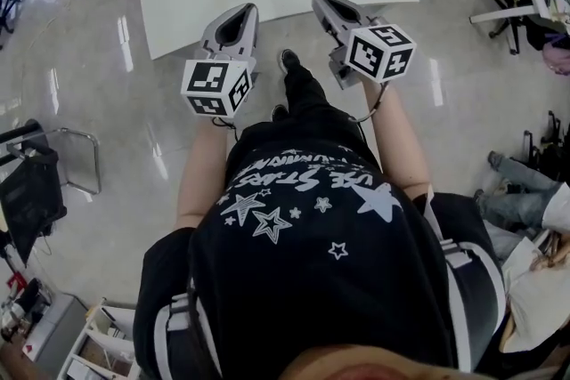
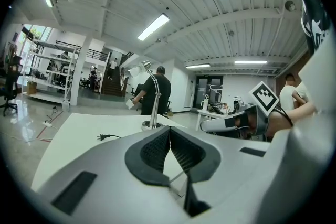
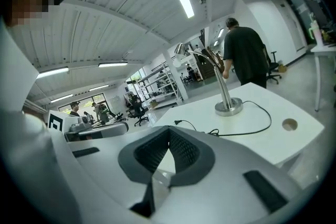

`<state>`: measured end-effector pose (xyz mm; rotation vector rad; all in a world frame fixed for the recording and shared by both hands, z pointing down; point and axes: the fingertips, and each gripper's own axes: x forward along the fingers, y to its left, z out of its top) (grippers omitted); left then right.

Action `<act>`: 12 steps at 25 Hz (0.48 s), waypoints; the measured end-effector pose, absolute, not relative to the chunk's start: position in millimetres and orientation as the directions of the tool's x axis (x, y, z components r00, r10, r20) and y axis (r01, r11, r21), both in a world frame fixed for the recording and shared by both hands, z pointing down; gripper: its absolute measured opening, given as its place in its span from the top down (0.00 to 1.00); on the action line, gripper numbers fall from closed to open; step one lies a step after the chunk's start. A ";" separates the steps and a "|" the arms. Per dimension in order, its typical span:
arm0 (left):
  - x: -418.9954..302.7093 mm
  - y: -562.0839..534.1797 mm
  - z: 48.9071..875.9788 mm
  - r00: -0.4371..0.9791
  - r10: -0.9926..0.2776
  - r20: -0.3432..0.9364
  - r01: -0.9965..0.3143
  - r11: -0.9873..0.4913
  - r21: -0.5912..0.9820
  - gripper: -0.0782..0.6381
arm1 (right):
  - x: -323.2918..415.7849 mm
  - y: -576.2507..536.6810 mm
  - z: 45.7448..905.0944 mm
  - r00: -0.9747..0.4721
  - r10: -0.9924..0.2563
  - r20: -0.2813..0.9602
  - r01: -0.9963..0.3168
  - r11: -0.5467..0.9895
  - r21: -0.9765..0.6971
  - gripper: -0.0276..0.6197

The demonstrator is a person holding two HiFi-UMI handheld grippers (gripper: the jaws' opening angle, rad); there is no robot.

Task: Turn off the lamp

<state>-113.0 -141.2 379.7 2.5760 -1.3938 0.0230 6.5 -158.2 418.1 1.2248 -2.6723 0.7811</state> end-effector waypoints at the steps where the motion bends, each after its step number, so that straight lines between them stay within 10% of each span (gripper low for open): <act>1: -114.5 -147.3 381.5 0.546 -0.829 0.120 -0.834 -0.524 0.175 0.88 | 4.0 -165.6 419.5 -0.677 -0.675 0.295 -0.727 0.550 -0.411 0.95; 12: -118.2 -215.1 426.7 0.528 -0.818 0.227 -0.848 -0.493 0.195 0.88 | -12.3 -240.8 448.3 -0.695 -0.638 0.331 -0.715 0.568 -0.408 0.95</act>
